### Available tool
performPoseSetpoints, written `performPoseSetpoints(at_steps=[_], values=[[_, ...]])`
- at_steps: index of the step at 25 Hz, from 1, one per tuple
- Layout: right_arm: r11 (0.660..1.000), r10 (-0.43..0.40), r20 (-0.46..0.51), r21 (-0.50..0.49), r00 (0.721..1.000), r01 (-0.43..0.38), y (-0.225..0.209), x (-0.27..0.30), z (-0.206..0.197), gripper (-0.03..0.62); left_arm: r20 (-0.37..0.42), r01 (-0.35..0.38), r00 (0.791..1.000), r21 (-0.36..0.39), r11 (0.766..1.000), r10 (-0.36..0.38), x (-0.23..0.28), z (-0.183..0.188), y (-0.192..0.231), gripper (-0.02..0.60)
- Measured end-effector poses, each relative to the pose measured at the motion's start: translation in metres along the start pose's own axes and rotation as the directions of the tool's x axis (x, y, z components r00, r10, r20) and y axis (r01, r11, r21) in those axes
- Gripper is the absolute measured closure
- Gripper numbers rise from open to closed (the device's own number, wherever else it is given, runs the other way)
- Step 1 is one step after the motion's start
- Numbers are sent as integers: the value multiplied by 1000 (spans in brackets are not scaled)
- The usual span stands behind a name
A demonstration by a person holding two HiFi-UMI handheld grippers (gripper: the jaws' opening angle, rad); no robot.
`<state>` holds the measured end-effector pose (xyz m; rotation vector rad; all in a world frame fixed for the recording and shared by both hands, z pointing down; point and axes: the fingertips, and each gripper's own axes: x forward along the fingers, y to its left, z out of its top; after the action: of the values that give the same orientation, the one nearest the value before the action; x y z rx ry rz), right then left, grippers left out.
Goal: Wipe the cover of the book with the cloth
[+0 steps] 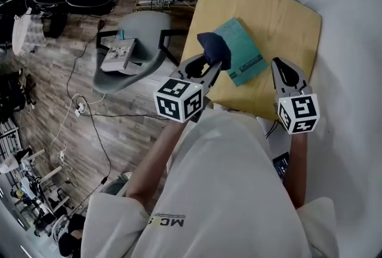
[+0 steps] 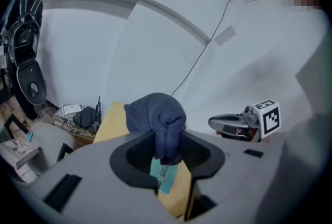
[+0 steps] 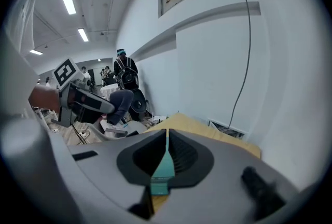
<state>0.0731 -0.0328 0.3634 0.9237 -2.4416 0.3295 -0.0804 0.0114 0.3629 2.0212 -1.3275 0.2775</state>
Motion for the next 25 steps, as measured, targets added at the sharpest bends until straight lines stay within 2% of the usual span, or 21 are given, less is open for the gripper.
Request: performPoseSetpoints(at_steps=[4, 9, 14, 25], values=[[999, 28, 61, 34, 998, -30, 5, -21, 25, 560, 90, -19, 996, 7, 1000, 18, -24, 21, -4, 443], [998, -31, 192, 63, 981, 19, -3, -55, 57, 560, 190, -43, 981, 56, 997, 32, -52, 44, -13, 443], [993, -80, 301, 111, 950, 49, -2, -76, 80, 560, 233, -54, 972, 121, 991, 25, -74, 54, -24, 443], [997, -64, 287, 61, 956, 48, 7, -84, 82, 562, 247, -22, 969, 189, 982, -25, -81, 58, -40, 443]])
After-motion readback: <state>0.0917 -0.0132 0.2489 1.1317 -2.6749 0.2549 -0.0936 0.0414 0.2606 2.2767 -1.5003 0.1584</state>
